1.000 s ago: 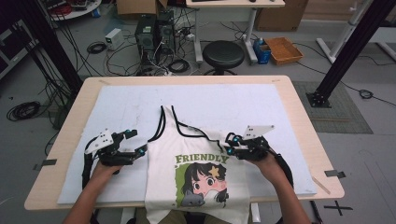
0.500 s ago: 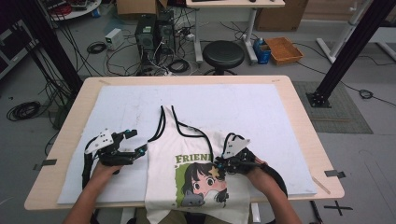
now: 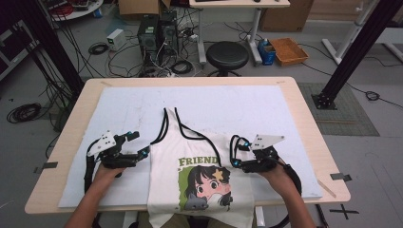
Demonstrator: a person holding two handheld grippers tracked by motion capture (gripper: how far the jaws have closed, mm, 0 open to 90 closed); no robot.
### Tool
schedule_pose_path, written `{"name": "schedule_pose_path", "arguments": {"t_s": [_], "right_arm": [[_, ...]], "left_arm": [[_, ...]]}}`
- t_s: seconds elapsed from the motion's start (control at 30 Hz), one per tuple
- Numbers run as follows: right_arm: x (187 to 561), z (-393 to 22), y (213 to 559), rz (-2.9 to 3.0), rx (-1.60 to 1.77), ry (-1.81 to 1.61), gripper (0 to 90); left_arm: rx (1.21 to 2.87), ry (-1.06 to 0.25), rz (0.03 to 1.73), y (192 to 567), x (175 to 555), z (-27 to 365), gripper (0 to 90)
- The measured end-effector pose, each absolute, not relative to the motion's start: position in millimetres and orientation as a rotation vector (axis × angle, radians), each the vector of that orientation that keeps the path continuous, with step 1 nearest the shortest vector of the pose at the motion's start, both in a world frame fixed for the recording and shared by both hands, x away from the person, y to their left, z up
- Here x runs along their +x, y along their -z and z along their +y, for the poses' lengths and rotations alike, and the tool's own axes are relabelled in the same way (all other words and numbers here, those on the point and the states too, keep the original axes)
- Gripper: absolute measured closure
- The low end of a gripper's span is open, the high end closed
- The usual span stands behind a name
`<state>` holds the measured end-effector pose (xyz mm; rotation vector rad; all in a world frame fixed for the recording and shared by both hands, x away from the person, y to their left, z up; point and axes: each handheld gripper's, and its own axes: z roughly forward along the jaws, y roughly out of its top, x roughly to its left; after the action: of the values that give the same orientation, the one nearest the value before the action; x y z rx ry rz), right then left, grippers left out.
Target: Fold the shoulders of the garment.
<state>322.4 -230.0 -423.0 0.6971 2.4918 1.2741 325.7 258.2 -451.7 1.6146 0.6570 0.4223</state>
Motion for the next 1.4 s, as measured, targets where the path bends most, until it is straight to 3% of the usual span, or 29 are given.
{"name": "schedule_pose_path", "arguments": {"t_s": [0.3, 0.43, 0.6, 0.97, 1.4], "right_arm": [[329.2, -244.0, 414.2, 2.421, 0.772, -1.187, 24.8], [329.9, -249.7, 411.1, 2.425, 0.771, -1.197, 21.3], [332.0, -262.9, 415.3, 2.371, 0.854, -1.304, 20.1], [332.8, -264.0, 421.0, 2.34, 0.876, -1.303, 20.1], [333.2, -270.4, 424.0, 2.331, 0.885, -1.327, 20.1]], "left_arm": [[1.641, -0.423, 0.721, 436.2, 333.3, 263.1, 20.5], [1.656, -0.365, 0.702, 431.1, 338.0, 264.9, 20.5], [1.701, -0.308, 0.686, 420.2, 351.3, 258.2, 20.4], [1.825, -0.346, 0.768, 382.3, 421.4, 228.0, 20.1], [1.99, -0.399, 1.08, 438.7, 485.5, 202.5, 24.5]]}}
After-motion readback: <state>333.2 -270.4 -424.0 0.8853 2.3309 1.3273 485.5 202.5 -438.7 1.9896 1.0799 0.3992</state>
